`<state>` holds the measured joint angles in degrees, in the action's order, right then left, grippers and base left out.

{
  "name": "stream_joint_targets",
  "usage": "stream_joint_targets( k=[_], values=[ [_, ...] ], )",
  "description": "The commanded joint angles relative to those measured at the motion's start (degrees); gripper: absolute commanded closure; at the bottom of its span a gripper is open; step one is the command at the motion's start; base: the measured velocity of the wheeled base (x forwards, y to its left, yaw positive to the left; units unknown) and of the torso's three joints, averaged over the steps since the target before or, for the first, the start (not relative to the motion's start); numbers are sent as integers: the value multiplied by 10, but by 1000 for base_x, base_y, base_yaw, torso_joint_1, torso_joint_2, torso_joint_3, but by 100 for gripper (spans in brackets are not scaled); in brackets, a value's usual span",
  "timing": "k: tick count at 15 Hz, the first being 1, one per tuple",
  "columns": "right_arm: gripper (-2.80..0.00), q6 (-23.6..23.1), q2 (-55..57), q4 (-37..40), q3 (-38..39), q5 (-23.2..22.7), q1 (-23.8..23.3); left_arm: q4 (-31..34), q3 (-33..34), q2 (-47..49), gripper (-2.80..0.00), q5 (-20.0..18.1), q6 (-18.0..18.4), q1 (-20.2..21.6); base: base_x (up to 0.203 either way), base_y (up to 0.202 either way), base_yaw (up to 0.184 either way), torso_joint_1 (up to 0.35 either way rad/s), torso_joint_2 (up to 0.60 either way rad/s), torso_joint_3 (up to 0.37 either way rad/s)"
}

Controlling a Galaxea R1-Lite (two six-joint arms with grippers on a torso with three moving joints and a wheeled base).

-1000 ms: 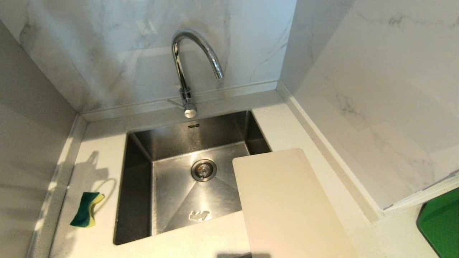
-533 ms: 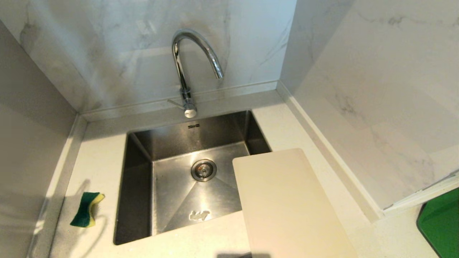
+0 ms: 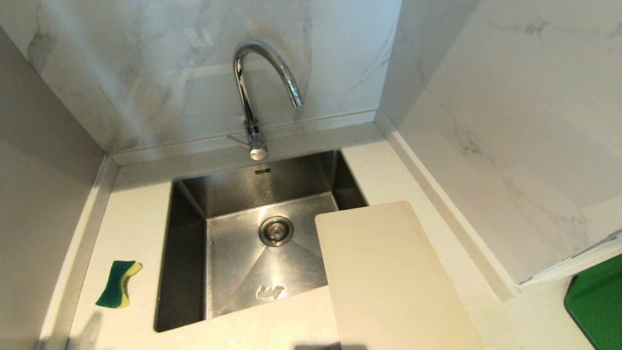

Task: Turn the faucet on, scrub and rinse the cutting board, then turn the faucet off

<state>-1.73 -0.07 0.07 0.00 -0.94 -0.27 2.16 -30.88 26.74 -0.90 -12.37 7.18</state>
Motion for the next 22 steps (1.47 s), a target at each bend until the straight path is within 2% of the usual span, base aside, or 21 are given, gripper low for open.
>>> stream_joint_targets(
  k=[1,3,5,6,9,10,13,17,20,22],
  values=[
    [0,1,1,0,0,1,0,44,7,-79,0,2,-1,-11,0,0,0,0,0,0],
    [0,6,1,0,0,4,0,70,24,-107,0,21,3,-14,0,0,0,0,0,0],
    [0,6,1,-1,0,4,0,66,39,-107,0,44,8,-14,0,0,0,0,0,0],
    [0,6,1,-1,1,4,0,56,41,-107,0,42,9,-14,0,0,0,0,0,0],
    [0,6,1,-1,0,4,0,55,58,-106,0,-29,8,-15,0,0,0,0,0,0],
    [0,6,1,-1,0,4,0,56,62,-101,0,-33,8,-22,0,0,0,0,0,0],
    [0,6,1,-1,0,4,0,56,87,-115,0,-27,7,-61,0,0,0,0,0,0],
    [0,5,1,-1,0,4,0,56,121,-173,0,-20,14,-66,0,0,0,0,0,0],
    [0,6,1,-1,0,4,0,55,145,-221,0,-16,33,-67,0,0,0,0,0,0],
    [0,6,1,-1,0,4,0,56,154,-256,0,-9,62,-67,0,0,0,0,0,0]
  ],
)
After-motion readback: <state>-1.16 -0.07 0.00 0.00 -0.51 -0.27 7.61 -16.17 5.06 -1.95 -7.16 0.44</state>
